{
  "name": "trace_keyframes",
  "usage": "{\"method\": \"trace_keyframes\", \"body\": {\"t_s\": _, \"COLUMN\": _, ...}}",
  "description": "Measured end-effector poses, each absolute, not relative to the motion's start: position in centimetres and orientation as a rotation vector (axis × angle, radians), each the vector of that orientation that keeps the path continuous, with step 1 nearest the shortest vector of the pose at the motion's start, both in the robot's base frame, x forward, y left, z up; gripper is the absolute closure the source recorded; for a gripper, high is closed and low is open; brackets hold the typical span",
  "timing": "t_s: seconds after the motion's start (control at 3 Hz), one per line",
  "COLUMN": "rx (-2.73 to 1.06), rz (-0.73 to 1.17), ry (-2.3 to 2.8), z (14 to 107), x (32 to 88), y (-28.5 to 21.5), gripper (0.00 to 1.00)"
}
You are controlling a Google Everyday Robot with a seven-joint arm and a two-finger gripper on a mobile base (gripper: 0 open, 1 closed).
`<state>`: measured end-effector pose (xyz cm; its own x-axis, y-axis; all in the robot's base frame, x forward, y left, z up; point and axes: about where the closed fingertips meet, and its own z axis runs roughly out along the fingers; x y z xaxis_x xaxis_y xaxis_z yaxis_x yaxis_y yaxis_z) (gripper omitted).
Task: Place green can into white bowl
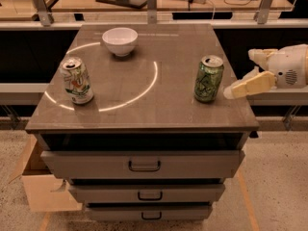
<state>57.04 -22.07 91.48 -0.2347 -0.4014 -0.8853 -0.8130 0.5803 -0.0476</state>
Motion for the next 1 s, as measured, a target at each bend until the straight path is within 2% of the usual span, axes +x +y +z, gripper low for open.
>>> {"method": "trace_keyframes", "body": {"t_s": 0.33, "rx": -0.965, "rz": 0.560, "ry": 1.777, "z": 91.4, "x": 58.9, "y": -20.3, "gripper": 0.00}}
{"method": "trace_keyframes", "body": {"t_s": 0.67, "rx": -0.985, "rz": 0.627, "ry": 1.743, "z": 91.1, "x": 59.7, "y": -18.6, "gripper": 0.15}}
{"method": "trace_keyframes", "body": {"t_s": 1.0, "rx": -1.030, "rz": 0.712, "ry": 1.708, "z": 90.5, "x": 59.2, "y": -16.4, "gripper": 0.38}}
